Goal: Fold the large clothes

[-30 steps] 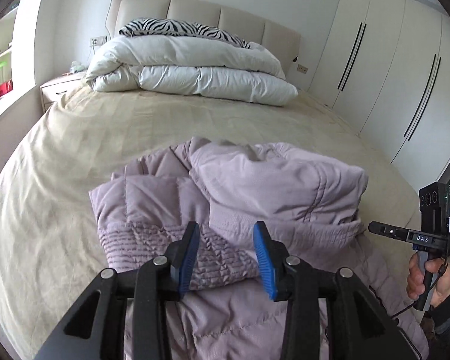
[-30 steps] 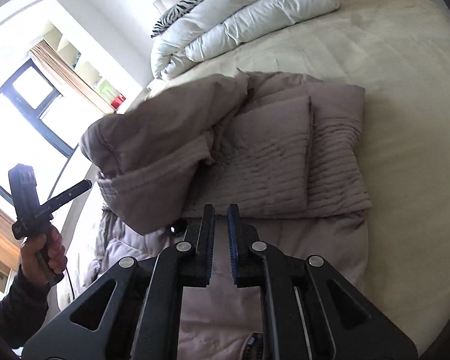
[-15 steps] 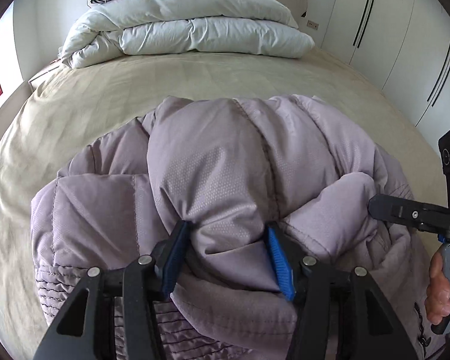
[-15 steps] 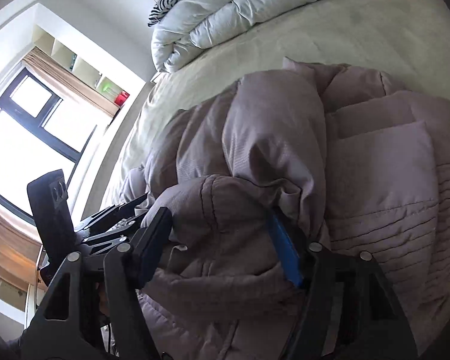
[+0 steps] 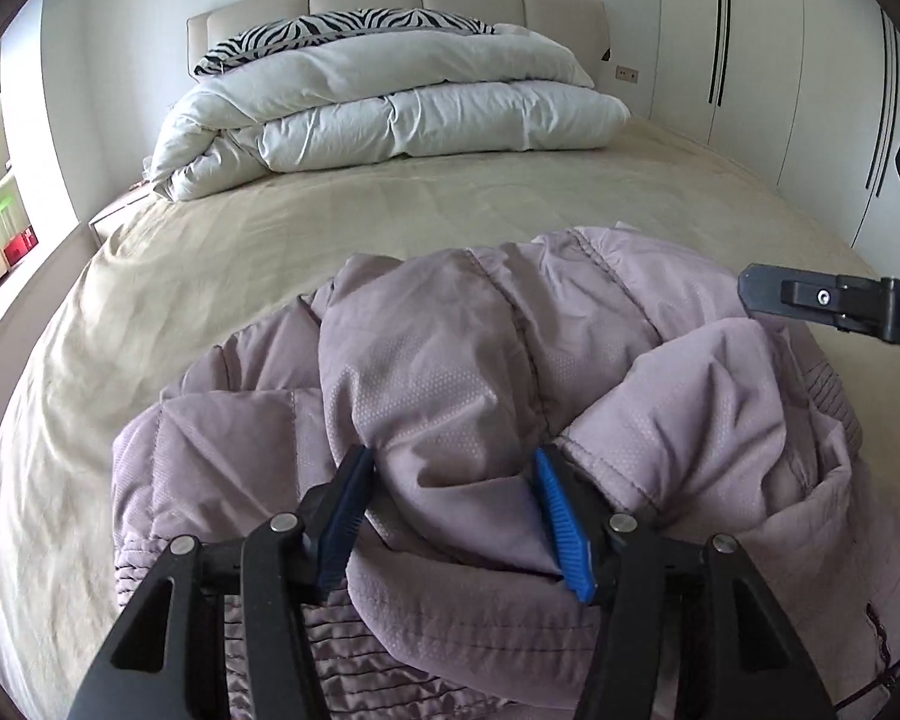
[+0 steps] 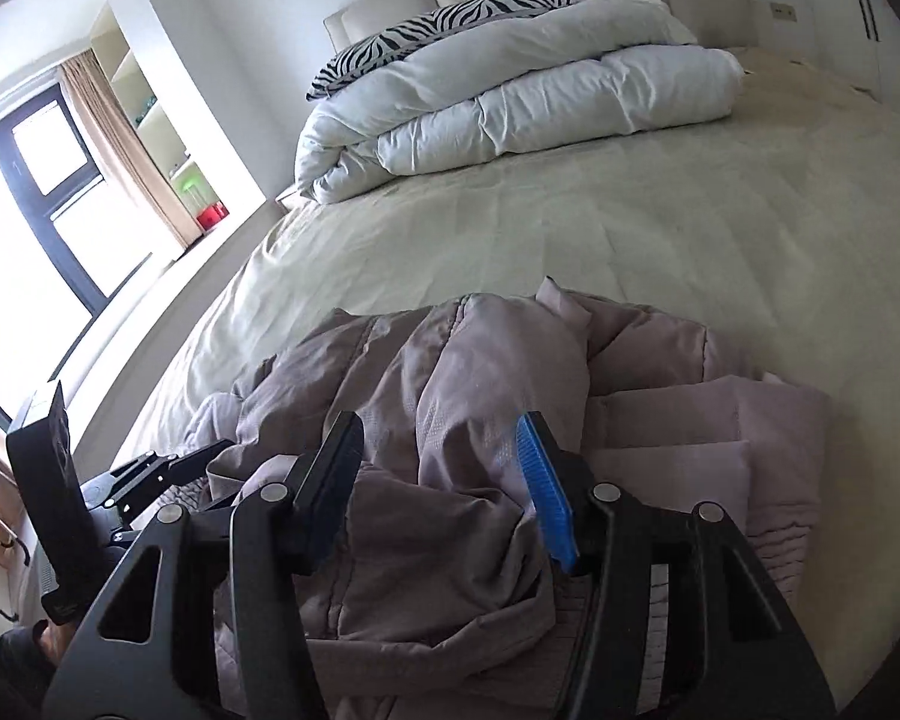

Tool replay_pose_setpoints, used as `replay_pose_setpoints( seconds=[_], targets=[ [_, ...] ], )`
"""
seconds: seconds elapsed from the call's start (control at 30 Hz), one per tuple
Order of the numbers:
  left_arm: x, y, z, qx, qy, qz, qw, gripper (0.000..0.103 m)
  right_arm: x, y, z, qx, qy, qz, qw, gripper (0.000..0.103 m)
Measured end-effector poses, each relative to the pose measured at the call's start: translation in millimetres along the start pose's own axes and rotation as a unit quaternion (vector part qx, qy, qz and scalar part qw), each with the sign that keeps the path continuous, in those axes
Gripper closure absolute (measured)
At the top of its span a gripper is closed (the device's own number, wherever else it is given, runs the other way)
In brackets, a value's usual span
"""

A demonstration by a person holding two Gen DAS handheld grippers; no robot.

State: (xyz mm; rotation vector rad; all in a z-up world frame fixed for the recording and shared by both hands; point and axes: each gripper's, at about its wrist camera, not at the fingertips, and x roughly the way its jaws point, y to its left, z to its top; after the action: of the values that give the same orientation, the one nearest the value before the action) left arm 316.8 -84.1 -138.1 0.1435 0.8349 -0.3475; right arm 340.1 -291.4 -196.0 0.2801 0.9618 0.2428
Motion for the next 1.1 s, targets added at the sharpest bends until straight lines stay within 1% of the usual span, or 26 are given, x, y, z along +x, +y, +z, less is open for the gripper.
replay_pose_setpoints(
  seconds=[0.07,0.1,0.13,0.2,0.23,0.3,0.33,0.37,0.4,0.43,0.47,0.53,0.67,0.7,0.73,0.77,0.8,0.83,0.9,0.97,1.03,1.07,1.1],
  targets=[
    [17,11,-7,-0.027,0.009,-0.014,0.9995,0.041,28,8,-12,-0.05,0.039,-0.062,0.996,0.051],
    [21,13,-10,-0.031,0.008,-0.018,0.9993,0.039,40,7,-21,-0.072,0.048,-0.078,0.993,0.051],
    [24,12,-12,-0.026,0.007,-0.014,0.9995,0.038,47,8,-28,-0.086,0.041,-0.084,0.992,0.051],
    [27,6,-13,-0.011,0.004,-0.003,0.9999,0.037,54,2,-35,-0.082,0.019,-0.083,0.993,0.051],
    [27,7,-13,-0.011,0.004,-0.004,0.9999,0.037,54,2,-36,-0.08,0.014,-0.082,0.993,0.051],
    [18,12,-11,-0.024,0.0,-0.016,0.9996,0.037,49,0,-35,-0.075,0.011,-0.075,0.994,0.051],
    [7,15,-12,-0.034,-0.001,-0.018,0.9992,0.035,41,1,-32,-0.067,0.009,-0.073,0.995,0.051],
    [-7,18,-15,-0.045,-0.007,-0.022,0.9987,0.034,28,1,-30,-0.055,0.003,-0.072,0.996,0.051],
    [-22,21,-19,-0.053,-0.016,-0.028,0.998,0.029,12,3,-28,-0.042,-0.011,-0.07,0.997,0.05],
    [-39,25,-25,-0.059,-0.023,-0.031,0.9975,0.023,-9,4,-30,-0.034,-0.029,-0.063,0.997,0.048],
    [-56,27,-33,-0.06,-0.032,-0.031,0.9972,0.021,-32,7,-34,-0.03,-0.048,-0.053,0.997,0.045],
    [-91,33,-53,-0.062,-0.048,-0.036,0.9962,0.015,-79,15,-48,-0.033,-0.092,-0.044,0.994,0.033],
    [-153,44,-107,-0.072,-0.046,-0.068,0.994,0.008,-173,38,-91,-0.058,-0.16,-0.04,0.985,0.021],
    [-167,49,-122,-0.079,-0.042,-0.074,0.9932,0.004,-196,44,-106,-0.066,-0.176,-0.039,0.981,0.013],
    [-181,54,-137,-0.085,-0.038,-0.079,0.9925,0.003,-214,49,-119,-0.072,-0.189,-0.042,0.978,0.002],
    [-194,58,-152,-0.091,-0.033,-0.083,0.9918,0.003,-233,54,-133,-0.073,-0.195,-0.045,0.977,0.0],
    [-207,63,-167,-0.098,-0.028,-0.086,0.9911,0.003,-248,56,-146,-0.074,-0.191,-0.041,0.978,0.0],
    [-220,69,-181,-0.106,-0.024,-0.09,0.99,0.003,-260,56,-158,-0.075,-0.175,-0.028,0.981,0.0],
    [-242,80,-211,-0.129,-0.013,-0.1,0.9865,0.002,-279,55,-183,-0.07,-0.121,-0.014,0.99,0.0],
    [-256,90,-240,-0.152,0.013,-0.1,0.9833,0.002,-295,48,-212,-0.049,-0.071,-0.013,0.996,0.0],
    [-268,94,-265,-0.158,0.033,-0.092,0.9826,0.002,-308,36,-241,-0.023,-0.033,-0.007,0.999,0.0],
    [-273,98,-277,-0.166,0.038,-0.087,0.9815,0.002,-314,31,-258,-0.01,-0.017,-0.009,1.0,0.0],
    [-277,102,-287,-0.178,0.044,-0.09,0.9789,0.002,-319,25,-271,0.001,-0.006,-0.01,1.0,0.0]
  ],
)
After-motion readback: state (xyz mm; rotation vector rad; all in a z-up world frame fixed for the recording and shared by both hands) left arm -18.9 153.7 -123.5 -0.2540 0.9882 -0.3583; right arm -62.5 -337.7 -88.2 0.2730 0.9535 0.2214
